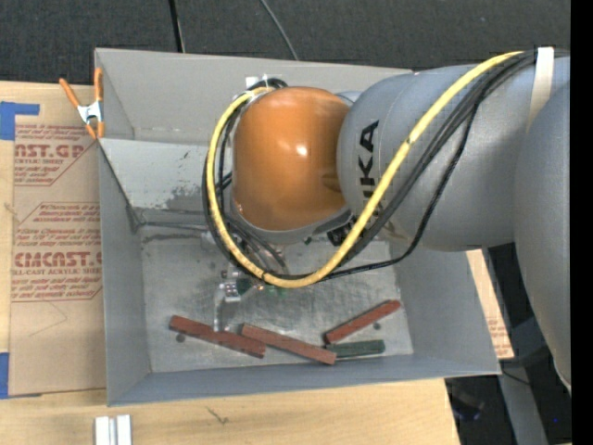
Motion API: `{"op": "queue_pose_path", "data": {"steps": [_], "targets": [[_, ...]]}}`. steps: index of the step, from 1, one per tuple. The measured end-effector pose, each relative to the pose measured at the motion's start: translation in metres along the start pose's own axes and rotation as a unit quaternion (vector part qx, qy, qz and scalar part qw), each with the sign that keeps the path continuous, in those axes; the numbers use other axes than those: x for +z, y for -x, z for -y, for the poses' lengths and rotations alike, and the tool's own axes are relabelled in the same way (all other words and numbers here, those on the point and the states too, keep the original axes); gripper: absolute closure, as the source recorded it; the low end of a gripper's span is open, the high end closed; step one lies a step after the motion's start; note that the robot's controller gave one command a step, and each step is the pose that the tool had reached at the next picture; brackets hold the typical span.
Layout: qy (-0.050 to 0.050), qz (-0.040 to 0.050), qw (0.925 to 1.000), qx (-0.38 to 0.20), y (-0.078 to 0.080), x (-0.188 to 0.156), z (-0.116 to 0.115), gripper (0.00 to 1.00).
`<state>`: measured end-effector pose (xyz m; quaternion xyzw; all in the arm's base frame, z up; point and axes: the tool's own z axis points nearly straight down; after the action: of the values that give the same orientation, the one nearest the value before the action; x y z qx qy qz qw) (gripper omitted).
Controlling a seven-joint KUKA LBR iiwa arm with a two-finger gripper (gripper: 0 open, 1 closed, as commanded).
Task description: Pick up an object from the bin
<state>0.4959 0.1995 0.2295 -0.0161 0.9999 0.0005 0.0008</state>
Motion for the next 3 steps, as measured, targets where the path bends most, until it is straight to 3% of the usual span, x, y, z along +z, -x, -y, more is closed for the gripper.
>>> {"op": "queue_pose_path", "data": {"steps": [1, 2, 3], "targets": [[0.000, 0.0019, 0.9981, -0.062, -0.004, 0.070, 0.011, 0.00], [-0.001, -0.0028, 0.9969, -0.079, -0.005, 0.094, 0.016, 0.00], [0.000, -0.0015, 0.9871, -0.160, -0.002, 0.151, 0.002, 1.00]]}}
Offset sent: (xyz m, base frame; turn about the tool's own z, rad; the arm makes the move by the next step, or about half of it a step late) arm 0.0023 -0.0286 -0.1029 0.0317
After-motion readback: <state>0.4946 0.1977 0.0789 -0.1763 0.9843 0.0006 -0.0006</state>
